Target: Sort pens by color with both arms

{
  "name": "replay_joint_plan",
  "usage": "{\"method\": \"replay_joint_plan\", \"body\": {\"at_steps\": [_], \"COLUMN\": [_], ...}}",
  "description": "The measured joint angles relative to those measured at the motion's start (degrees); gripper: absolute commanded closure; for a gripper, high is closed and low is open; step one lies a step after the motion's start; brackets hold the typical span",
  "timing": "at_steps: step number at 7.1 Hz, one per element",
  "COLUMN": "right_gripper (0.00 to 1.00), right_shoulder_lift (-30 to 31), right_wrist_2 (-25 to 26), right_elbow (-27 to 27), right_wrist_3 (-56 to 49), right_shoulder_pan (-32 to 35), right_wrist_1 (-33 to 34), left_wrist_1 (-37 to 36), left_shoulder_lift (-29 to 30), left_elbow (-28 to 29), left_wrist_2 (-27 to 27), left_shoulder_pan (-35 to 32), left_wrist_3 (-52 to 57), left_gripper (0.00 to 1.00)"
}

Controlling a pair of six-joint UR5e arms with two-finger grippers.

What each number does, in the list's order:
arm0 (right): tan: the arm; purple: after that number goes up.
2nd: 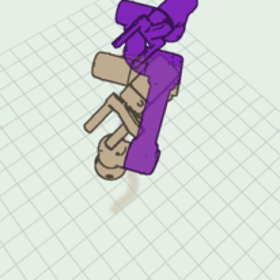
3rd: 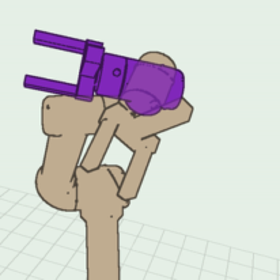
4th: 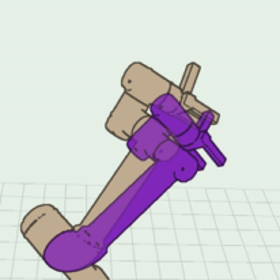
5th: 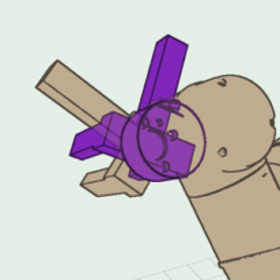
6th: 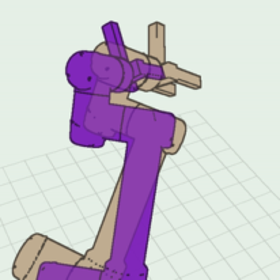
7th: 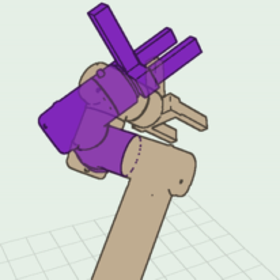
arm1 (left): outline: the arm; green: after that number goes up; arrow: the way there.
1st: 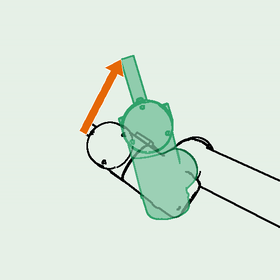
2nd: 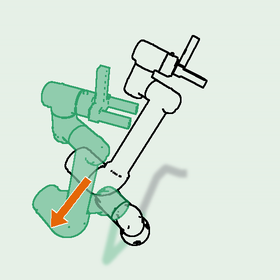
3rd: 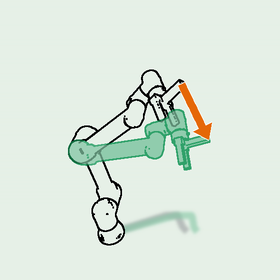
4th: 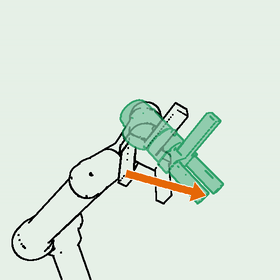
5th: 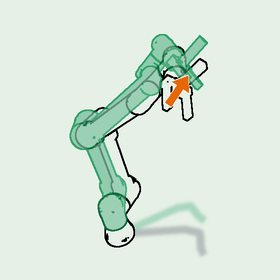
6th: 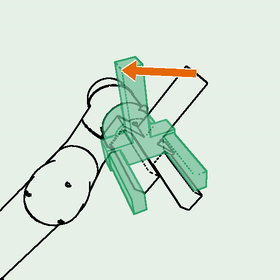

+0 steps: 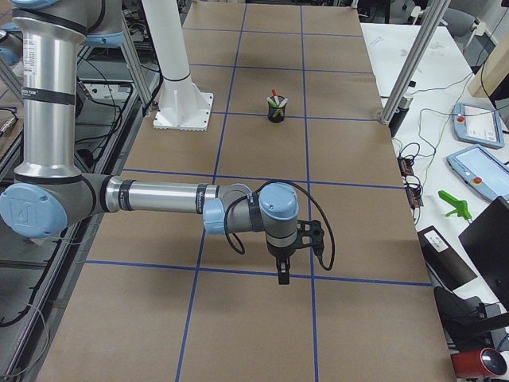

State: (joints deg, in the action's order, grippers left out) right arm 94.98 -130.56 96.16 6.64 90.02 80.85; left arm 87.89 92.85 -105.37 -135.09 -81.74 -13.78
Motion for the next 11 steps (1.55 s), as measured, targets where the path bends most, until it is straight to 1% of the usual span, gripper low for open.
{"method": "replay_joint_plan", "body": {"at_steps": [1,3,4,5,7,9,11], "right_gripper": [0.01,0.01,0.01,0.01,0.01,0.01,0.01], "right_shoulder_lift": [-1.11,-4.30,-6.83,-9.70,-13.80,-20.05,-25.12], "right_wrist_2": [-1.74,-7.75,-9.28,-9.74,-9.07,-6.53,-4.84], "right_elbow": [0.37,0.68,0.81,0.85,0.87,-0.19,0.38], "right_wrist_3": [2.68,7.86,12.46,18.26,30.13,40.67,46.94], "right_shoulder_pan": [-0.28,-0.94,-1.93,-3.50,-6.84,-11.47,-16.92], "right_wrist_1": [-0.01,-0.15,-0.22,-0.20,-0.08,0.34,0.40], "left_wrist_1": [0.00,0.00,0.00,0.00,0.00,0.00,0.00], "left_shoulder_lift": [-0.02,-0.03,-0.04,-0.04,-0.04,-0.10,-0.81], "left_elbow": [0.04,0.13,0.17,0.17,0.22,0.34,0.25], "left_wrist_2": [-0.02,-0.08,-0.08,-0.07,-0.07,-0.09,-0.05], "left_shoulder_pan": [0.00,0.01,0.05,0.08,0.09,0.09,0.27], "left_wrist_3": [-0.01,-0.01,0.03,0.05,0.05,0.04,-0.05], "left_gripper": [0.00,0.00,0.00,0.00,0.00,0.00,0.00]}}
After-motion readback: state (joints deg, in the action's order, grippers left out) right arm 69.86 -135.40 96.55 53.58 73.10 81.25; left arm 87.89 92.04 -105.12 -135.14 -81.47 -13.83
